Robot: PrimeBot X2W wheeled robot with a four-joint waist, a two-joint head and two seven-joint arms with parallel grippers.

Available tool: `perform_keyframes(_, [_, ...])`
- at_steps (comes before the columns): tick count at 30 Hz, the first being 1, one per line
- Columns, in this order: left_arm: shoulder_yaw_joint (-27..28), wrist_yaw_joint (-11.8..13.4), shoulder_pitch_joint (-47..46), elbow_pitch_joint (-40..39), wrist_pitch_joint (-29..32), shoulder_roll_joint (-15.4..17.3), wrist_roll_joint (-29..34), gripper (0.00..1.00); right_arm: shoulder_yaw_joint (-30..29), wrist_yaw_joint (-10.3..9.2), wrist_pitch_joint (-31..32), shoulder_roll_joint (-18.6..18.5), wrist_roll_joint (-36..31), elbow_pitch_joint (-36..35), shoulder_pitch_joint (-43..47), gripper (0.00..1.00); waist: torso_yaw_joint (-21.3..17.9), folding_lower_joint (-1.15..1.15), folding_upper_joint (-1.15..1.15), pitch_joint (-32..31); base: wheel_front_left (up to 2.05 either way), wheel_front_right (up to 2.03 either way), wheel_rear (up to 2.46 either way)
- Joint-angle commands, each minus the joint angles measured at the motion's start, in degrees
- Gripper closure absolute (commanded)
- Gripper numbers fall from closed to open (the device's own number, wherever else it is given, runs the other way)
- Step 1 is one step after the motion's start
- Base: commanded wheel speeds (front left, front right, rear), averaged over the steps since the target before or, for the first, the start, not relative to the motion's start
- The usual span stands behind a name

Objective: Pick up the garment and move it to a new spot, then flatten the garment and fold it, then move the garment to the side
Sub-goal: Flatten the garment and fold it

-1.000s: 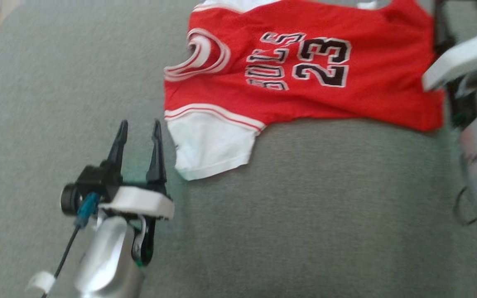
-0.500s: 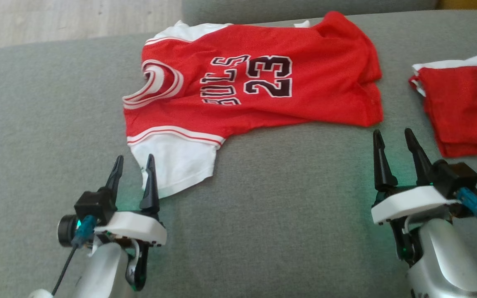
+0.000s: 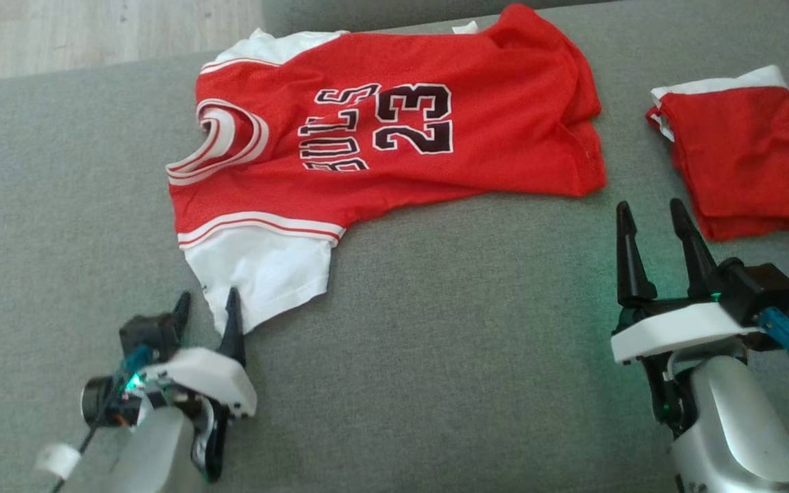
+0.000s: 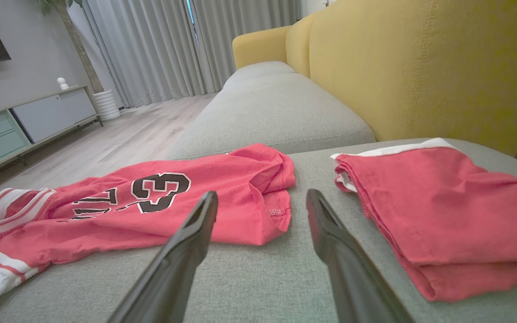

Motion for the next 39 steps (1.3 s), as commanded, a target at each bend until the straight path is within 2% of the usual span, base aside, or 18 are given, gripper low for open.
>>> perform_keyframes(1, [1.4, -0.1, -2.5, -0.3, 0.7, 1.3, -0.6, 0.0, 1.6, 0.2, -0.6, 0.3, 0.4, -1.9, -1.1, 0.0, -0.3, 0.0, 0.0, 0.3, 0.0, 0.0, 0.0])
perform_keyframes(3, [1.1, -1.3, -3.1, 0.8, 1.7, 1.3, -1.2, 0.0, 1.9, 0.2, -0.6, 0.3, 0.8, -2.0, -1.0, 0.0, -0.7, 0.0, 0.0, 0.6, 0.0, 0.0, 0.0])
perform_keyframes(4, [1.1, -1.8, -3.4, 1.1, 1.9, 1.2, -1.6, 0.09, 1.9, 0.2, -0.6, 0.3, 1.0, -1.9, -1.0, 0.0, -0.8, 0.0, 0.0, 0.6, 0.0, 0.0, 0.0])
perform_keyframes(5, [1.0, -2.1, -3.6, 1.2, 1.7, 1.3, -1.8, 0.61, 1.9, 0.2, -0.6, 0.3, 1.1, -1.9, -1.0, 0.0, -0.9, 0.0, 0.0, 0.6, 0.0, 0.0, 0.0])
perform_keyframes(6, [1.1, -2.1, -3.8, 1.1, 1.1, 1.4, -1.8, 1.0, 1.9, 0.2, -0.6, 0.3, 1.2, -1.8, -1.0, 0.0, -1.0, 0.0, 0.0, 0.6, 0.0, 0.0, 0.0])
perform_keyframes(15, [4.6, 1.4, -2.6, -3.4, -6.4, 3.3, -2.6, 1.0, 2.4, 0.2, -0.6, 0.3, 1.7, -0.2, -0.3, 0.0, -0.2, 0.0, 0.0, -1.0, 0.0, 0.0, 0.0])
perform_keyframes(26, [7.1, 3.9, 2.7, -9.5, -7.8, 5.4, -2.5, 1.0, 3.5, 0.2, -0.6, 0.3, 2.1, 1.6, -0.1, 0.0, 1.5, 0.0, 0.0, -3.2, 0.0, 0.0, 0.0])
perform_keyframes(29, [6.2, 3.6, 4.1, -10.0, -7.2, 5.1, -2.4, 1.0, 3.7, 0.2, -0.6, 0.3, 2.2, 1.9, -0.1, 0.0, 1.9, 0.0, 0.0, -3.5, 0.0, 0.0, 0.0])
perform_keyframes(30, [6.0, 3.7, 4.2, -10.2, -7.0, 5.1, -2.3, 0.11, 3.7, 0.2, -0.6, 0.3, 2.3, 2.0, -0.1, 0.0, 2.0, 0.0, 0.0, -3.5, 0.0, 0.0, 0.0])
perform_keyframes(31, [5.7, 3.7, 4.3, -10.4, -7.0, 5.1, -2.1, 0.0, 3.8, 0.2, -0.6, 0.3, 2.3, 2.1, -0.2, 0.0, 2.1, 0.0, 0.0, -3.6, 0.0, 0.0, 0.0])
perform_keyframes(35, [4.6, 3.4, 4.2, -12.3, -7.4, 4.4, -1.5, 0.0, 4.2, 0.2, -0.6, 0.3, 2.4, 2.4, -0.4, 0.0, 2.7, 0.0, 0.0, -3.4, 0.0, 0.0, 0.0])
perform_keyframes(39, [3.3, 1.9, 3.9, -16.2, -7.9, 3.5, -0.7, 0.0, 4.1, 0.2, -0.6, 0.3, 2.4, 2.3, -0.7, 0.0, 3.6, 0.0, 0.0, -3.0, 0.0, 0.0, 0.0])
